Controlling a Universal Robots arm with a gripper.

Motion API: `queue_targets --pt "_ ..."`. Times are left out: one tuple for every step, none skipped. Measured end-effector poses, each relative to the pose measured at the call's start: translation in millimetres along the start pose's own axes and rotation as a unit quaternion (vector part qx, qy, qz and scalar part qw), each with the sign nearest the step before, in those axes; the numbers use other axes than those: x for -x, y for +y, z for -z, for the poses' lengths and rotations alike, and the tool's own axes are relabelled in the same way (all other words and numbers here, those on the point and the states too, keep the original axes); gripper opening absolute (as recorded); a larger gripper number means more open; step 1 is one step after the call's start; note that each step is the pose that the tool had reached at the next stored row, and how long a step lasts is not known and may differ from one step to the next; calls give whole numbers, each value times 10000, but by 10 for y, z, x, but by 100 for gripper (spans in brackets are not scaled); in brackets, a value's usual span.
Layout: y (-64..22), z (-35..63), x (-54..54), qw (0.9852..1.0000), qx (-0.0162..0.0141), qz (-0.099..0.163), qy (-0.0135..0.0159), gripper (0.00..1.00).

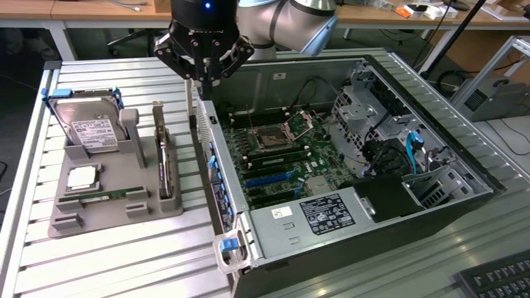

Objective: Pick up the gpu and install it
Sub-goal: 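Reach for the gpu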

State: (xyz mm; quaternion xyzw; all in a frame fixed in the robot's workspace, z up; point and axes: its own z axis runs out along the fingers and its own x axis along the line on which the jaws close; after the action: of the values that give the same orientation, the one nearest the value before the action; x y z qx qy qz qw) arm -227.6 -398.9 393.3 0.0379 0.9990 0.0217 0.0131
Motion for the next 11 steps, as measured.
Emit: queue_targets --pt "0 0 -5 10000 0 0 0 11" --pt "-1 0 -10 10000 0 0 0 11" --pt "-1 0 -15 10000 0 0 0 11" --pt "-2 1 -22 10000 0 0 0 11" --pt "-2 1 -27 10000 0 0 0 11" --pt "-2 1 -31 10000 0 0 0 11" --pt "-3 1 -36 10000 0 0 0 11" --pt "-3 1 -40 10000 0 0 0 11" --pt "-4 1 -45 10000 0 0 0 11" --pt "-4 1 -51 10000 0 0 0 11" --pt "-4 1 -56 10000 0 0 0 11"
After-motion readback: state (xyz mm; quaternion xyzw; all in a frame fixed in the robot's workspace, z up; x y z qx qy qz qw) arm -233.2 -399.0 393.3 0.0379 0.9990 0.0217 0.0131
